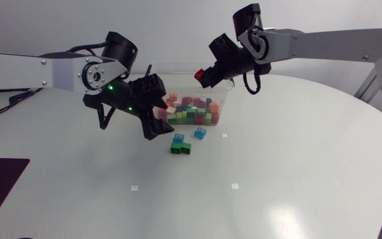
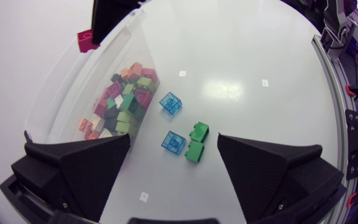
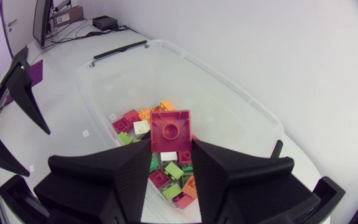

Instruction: Place the duplo bricks in the container

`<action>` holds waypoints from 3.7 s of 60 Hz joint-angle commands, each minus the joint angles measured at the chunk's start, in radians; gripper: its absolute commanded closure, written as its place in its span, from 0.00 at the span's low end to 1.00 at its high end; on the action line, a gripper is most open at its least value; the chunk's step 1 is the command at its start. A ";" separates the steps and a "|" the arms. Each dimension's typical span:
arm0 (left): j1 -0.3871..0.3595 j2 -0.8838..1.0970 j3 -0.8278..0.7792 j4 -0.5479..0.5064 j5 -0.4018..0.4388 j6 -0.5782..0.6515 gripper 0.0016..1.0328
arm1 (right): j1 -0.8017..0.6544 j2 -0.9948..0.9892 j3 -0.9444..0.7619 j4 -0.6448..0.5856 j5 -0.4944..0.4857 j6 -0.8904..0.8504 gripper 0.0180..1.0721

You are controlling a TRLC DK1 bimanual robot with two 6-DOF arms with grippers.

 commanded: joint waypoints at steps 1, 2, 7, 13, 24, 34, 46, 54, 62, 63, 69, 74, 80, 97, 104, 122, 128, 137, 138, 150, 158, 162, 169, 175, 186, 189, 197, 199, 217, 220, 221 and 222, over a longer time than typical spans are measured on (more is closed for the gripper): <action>-0.014 0.025 -0.027 -0.004 0.007 0.058 0.05 | 0.009 0.030 0.046 0.009 0.014 0.025 0.58; -0.014 0.030 -0.030 -0.004 0.007 0.066 0.05 | 0.009 0.032 0.050 0.008 0.016 0.029 0.52; -0.020 0.056 -0.034 -0.005 0.004 0.093 0.05 | 0.011 0.032 0.056 0.009 0.043 0.030 0.23; -0.022 0.079 -0.037 -0.005 -0.001 0.124 0.05 | 0.006 0.004 0.030 0.022 0.048 0.041 0.11; -0.026 0.117 -0.042 -0.010 -0.008 0.172 0.05 | -0.001 -0.141 -0.175 0.163 0.057 0.041 0.09; -0.040 0.152 -0.037 -0.025 -0.028 0.208 0.06 | 0.015 -0.316 -0.428 0.288 0.057 -0.001 0.09; -0.056 0.217 -0.014 -0.039 -0.048 0.236 0.07 | 0.037 -0.439 -0.648 0.336 0.032 -0.054 0.09; -0.060 0.249 0.009 -0.044 -0.060 0.242 0.07 | 0.049 -0.459 -0.724 0.368 0.034 -0.068 0.09; -0.065 0.275 0.035 -0.045 -0.062 0.244 0.07 | 0.057 -0.457 -0.772 0.371 0.029 -0.094 0.09; -0.066 0.281 0.039 -0.045 -0.062 0.244 0.07 | 0.058 -0.457 -0.778 0.371 0.026 -0.096 0.09; -0.068 0.307 0.061 -0.045 -0.062 0.245 0.07 | 0.065 -0.454 -0.810 0.385 0.023 -0.103 0.09; -0.068 0.324 0.075 -0.050 -0.063 0.245 0.07 | 0.069 -0.445 -0.830 0.399 0.022 -0.109 0.09; -0.072 0.339 0.089 -0.058 -0.068 0.244 0.09 | 0.071 -0.428 -0.846 0.419 0.020 -0.109 0.09; -0.080 0.353 0.087 -0.076 -0.068 0.244 0.31 | 0.103 -0.353 -0.850 0.428 0.022 -0.125 0.09; -0.080 0.353 0.087 -0.081 -0.068 0.245 0.45 | 0.118 -0.327 -0.846 0.428 0.020 -0.136 0.09; -0.091 0.356 0.076 -0.085 -0.068 0.236 0.73 | 0.169 -0.170 -0.723 0.269 -0.078 -0.228 0.09; -0.088 0.346 0.069 -0.101 -0.068 0.238 0.75 | 0.176 -0.111 -0.683 0.265 -0.081 -0.241 0.09; -0.062 0.297 0.033 -0.111 -0.070 0.244 0.75 | 0.161 -0.062 -0.617 0.246 -0.112 -0.246 0.09; -0.056 0.286 0.027 -0.117 -0.070 0.245 0.75 | 0.160 -0.060 -0.612 0.242 -0.112 -0.246 0.09; -0.023 0.201 0.001 -0.156 -0.068 0.258 0.75 | 0.157 -0.020 -0.519 0.149 -0.112 -0.272 0.09; -0.017 0.140 -0.002 -0.183 -0.068 0.254 0.75 | 0.158 0.014 -0.471 0.095 -0.112 -0.286 0.09; -0.016 0.108 0.001 -0.193 -0.068 0.248 0.75 | 0.155 0.024 -0.448 0.069 -0.115 -0.292 0.13; -0.010 0.053 0.013 -0.202 -0.068 0.233 0.75 | 0.161 0.041 -0.404 0.022 -0.115 -0.294 0.19; -0.005 0.013 0.029 -0.226 -0.065 0.224 0.75 | 0.170 0.058 -0.359 -0.029 -0.107 -0.297 0.28; -0.002 -0.033 0.033 -0.254 -0.063 0.222 0.75 | 0.189 0.106 -0.273 -0.116 -0.066 -0.300 0.44; 0.001 -0.038 0.038 -0.260 -0.063 0.222 0.75 | 0.190 0.112 -0.258 -0.136 -0.058 -0.304 0.44; 0.006 -0.046 0.052 -0.271 -0.062 0.222 0.75 | 0.198 0.129 -0.226 -0.178 -0.040 -0.315 0.44; 0.006 -0.047 0.056 -0.274 -0.062 0.222 0.75 | 0.201 0.135 -0.214 -0.195 -0.034 -0.320 0.44; 0.026 -0.050 0.154 -0.297 -0.060 0.196 0.75 | 0.223 0.179 -0.169 -0.239 -0.004 -0.332 0.71; 0.030 -0.049 0.181 -0.297 -0.056 0.179 0.75 | 0.226 0.181 -0.171 -0.239 0.003 -0.332 0.72; 0.032 -0.046 0.187 -0.297 -0.054 0.172 0.75 | 0.226 0.181 -0.172 -0.241 0.005 -0.332 0.72; 0.035 -0.042 0.197 -0.297 -0.053 0.164 0.75 | 0.226 0.181 -0.172 -0.241 0.006 -0.332 0.72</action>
